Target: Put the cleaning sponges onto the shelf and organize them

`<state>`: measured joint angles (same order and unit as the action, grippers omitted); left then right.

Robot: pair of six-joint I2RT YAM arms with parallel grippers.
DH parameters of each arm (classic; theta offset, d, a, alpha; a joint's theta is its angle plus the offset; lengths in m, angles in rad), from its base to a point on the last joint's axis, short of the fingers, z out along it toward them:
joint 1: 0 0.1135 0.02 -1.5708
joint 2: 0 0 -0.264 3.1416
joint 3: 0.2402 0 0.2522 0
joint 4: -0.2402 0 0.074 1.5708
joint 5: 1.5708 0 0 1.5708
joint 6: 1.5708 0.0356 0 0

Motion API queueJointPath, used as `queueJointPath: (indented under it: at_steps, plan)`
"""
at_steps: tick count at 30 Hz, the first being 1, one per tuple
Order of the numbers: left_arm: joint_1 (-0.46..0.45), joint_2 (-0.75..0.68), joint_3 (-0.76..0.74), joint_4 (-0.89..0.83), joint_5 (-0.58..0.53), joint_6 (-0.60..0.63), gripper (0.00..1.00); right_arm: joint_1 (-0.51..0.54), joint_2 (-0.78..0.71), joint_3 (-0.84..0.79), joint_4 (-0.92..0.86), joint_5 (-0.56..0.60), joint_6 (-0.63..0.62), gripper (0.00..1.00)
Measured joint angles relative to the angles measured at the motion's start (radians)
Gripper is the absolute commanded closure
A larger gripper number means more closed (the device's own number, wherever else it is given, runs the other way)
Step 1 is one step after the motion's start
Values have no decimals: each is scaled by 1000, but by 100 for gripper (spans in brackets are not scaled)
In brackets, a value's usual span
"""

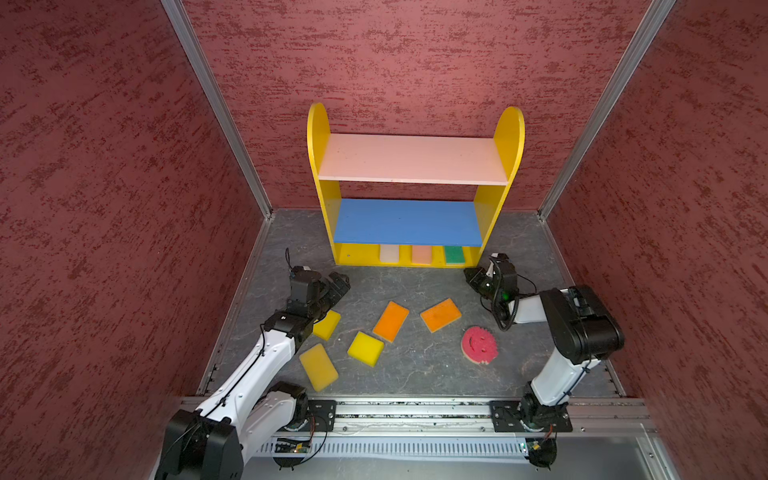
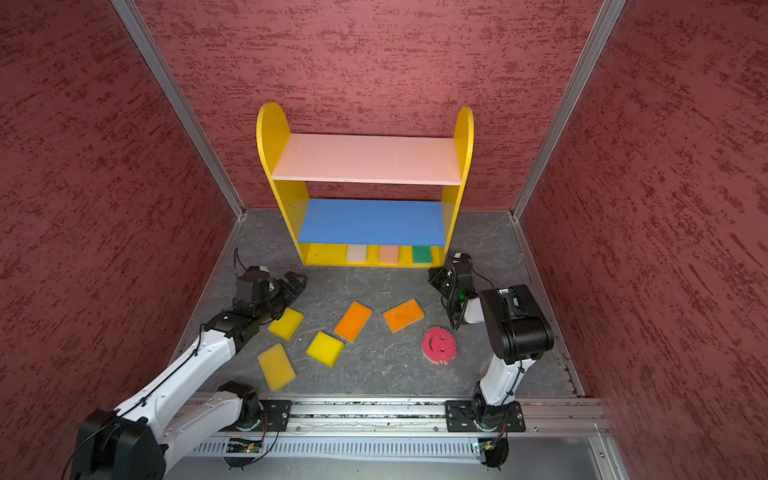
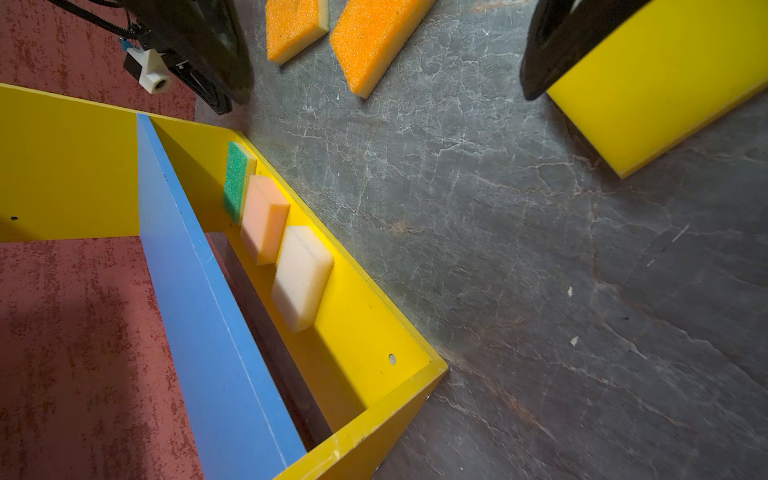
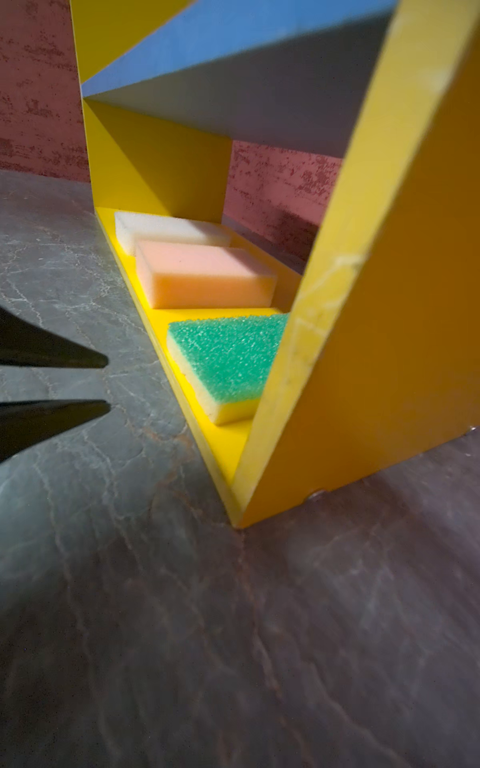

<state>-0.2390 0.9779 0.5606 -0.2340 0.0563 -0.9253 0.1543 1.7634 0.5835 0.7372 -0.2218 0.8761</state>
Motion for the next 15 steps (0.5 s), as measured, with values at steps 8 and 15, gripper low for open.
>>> queueJointPath:
  at_steps: [8, 15]
  plan:
    - [-10, 9, -7, 11, -2, -4, 7, 91, -1, -2, 19, 167, -22, 66]
    - [-18, 35, -11, 14, 4, -5, 8, 167, -1, 39, -17, 300, -69, 65]
